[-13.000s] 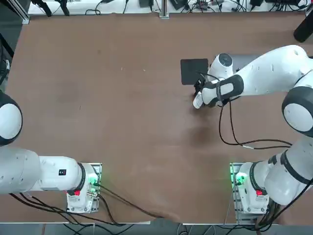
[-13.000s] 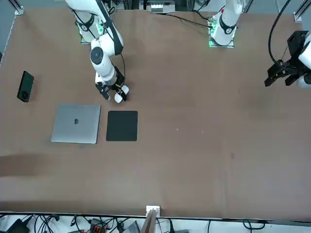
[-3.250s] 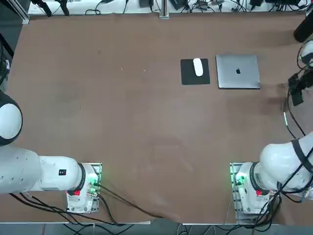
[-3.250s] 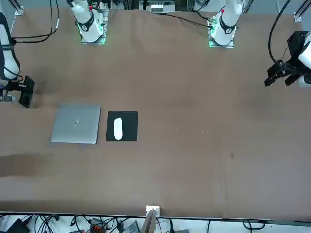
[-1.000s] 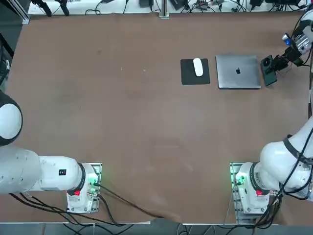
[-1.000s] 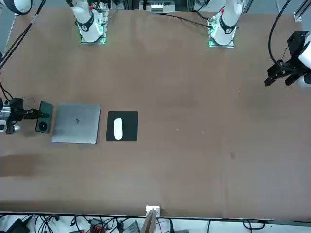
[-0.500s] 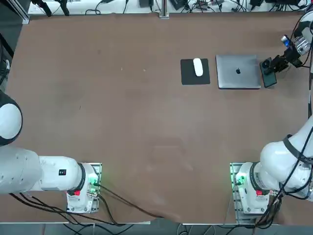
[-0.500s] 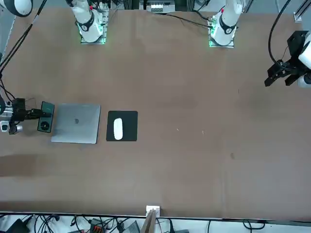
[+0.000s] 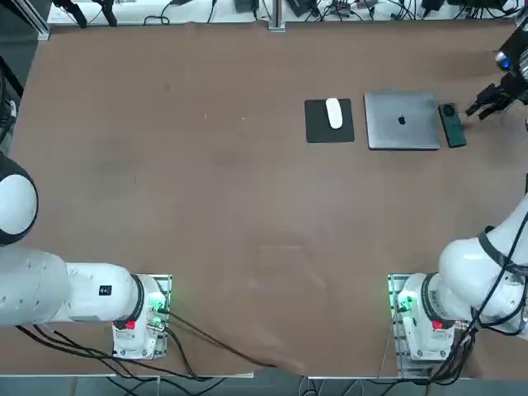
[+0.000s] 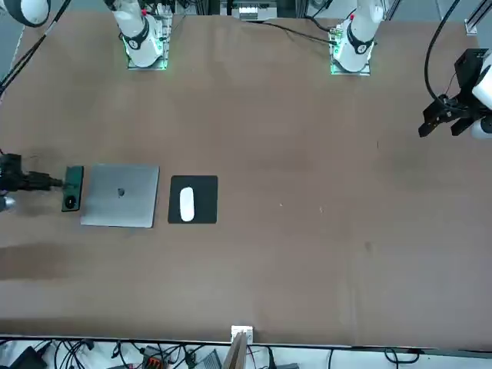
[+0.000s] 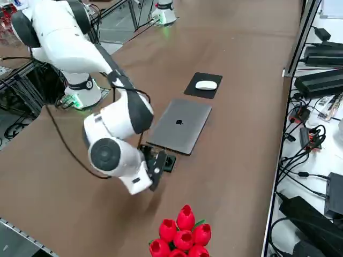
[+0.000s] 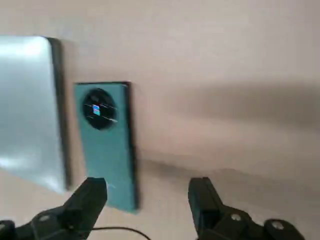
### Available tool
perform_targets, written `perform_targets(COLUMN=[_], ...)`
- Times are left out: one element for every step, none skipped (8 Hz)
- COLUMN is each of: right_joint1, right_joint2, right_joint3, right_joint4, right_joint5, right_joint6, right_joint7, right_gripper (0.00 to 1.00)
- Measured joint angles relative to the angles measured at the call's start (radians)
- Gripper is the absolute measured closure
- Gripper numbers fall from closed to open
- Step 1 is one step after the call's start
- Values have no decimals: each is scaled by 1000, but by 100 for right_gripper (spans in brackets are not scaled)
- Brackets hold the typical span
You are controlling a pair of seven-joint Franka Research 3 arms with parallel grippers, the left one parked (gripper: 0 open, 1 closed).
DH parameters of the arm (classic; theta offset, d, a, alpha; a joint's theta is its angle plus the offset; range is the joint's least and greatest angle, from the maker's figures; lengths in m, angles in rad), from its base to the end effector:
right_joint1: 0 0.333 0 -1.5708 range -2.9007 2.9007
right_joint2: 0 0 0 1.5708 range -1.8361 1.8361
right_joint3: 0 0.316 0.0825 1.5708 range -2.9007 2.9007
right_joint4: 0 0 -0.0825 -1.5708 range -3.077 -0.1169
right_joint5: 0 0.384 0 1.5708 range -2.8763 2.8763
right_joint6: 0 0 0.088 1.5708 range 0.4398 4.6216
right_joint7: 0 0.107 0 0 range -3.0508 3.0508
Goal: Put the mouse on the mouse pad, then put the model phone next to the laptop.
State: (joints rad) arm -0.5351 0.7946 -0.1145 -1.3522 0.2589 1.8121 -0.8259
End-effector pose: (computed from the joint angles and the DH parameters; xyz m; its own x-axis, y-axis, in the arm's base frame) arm 0.5790 -0.3938 0.2288 0.9862 0.1128 -0.1213 0.0669 -0.9410 -0.3316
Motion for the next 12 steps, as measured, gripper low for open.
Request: perform_targets(right_joint1=[-2, 6, 29, 73, 134, 197, 255, 306, 348, 384, 415, 443], right_joint2=[-18, -51, -90, -132, -172, -211, -251, -294, -337, -378, -417, -449], right_joint3=[-1, 2, 10, 13, 14, 15, 15, 16, 16, 16, 17, 17], right_joint4=[22, 34, 39, 40, 41, 42, 43, 44, 46, 46, 46, 46], right_joint5=[-44, -62, -67, -68, -68, -71, -73, -74, -76, -87, -107, -127], right_joint6=[1, -2, -19, -53, -96, -142, -190, -240, -284, -325, -363, -387], right_joint7=[0, 0, 10, 55, 131, 212, 292, 374, 457, 534, 591, 629], right_gripper=[0, 0, 0, 0, 0, 0, 0, 0, 0, 0, 0, 0])
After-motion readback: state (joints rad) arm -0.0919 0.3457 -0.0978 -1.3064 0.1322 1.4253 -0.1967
